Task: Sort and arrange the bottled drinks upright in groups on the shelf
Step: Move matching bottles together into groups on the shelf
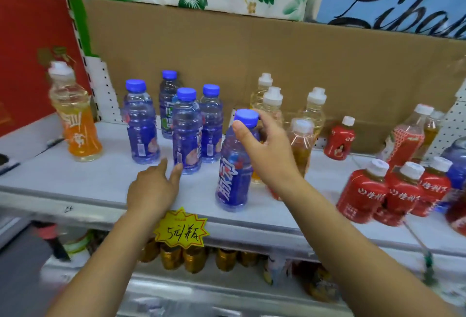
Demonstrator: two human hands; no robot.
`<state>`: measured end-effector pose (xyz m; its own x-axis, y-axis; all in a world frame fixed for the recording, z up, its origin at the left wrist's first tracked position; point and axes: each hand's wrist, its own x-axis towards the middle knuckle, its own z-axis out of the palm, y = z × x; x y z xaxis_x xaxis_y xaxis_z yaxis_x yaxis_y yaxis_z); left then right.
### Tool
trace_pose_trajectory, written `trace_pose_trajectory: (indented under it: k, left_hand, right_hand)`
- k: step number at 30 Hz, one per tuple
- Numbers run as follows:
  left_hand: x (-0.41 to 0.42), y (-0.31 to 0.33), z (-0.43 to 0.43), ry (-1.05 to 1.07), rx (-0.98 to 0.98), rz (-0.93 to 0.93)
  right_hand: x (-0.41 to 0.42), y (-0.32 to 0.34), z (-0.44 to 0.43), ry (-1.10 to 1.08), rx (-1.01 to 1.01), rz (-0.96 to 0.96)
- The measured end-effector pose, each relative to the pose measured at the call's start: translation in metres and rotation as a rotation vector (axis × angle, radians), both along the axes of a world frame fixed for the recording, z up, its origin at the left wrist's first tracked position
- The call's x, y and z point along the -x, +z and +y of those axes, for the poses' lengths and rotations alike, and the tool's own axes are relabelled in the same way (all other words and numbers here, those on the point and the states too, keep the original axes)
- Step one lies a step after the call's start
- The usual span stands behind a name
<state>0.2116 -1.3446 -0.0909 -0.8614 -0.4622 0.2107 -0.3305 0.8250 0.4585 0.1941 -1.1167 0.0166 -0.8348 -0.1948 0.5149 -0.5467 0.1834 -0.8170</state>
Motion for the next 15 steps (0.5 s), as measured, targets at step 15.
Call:
trace_pose_trajectory:
  k: [15]
  left_hand:
    - [-0.011,-0.012,0.003,0.01,0.17,0.031]
  right_hand:
    - [0.085,0.0,-0.107,-0.091,-0.057,-0.077]
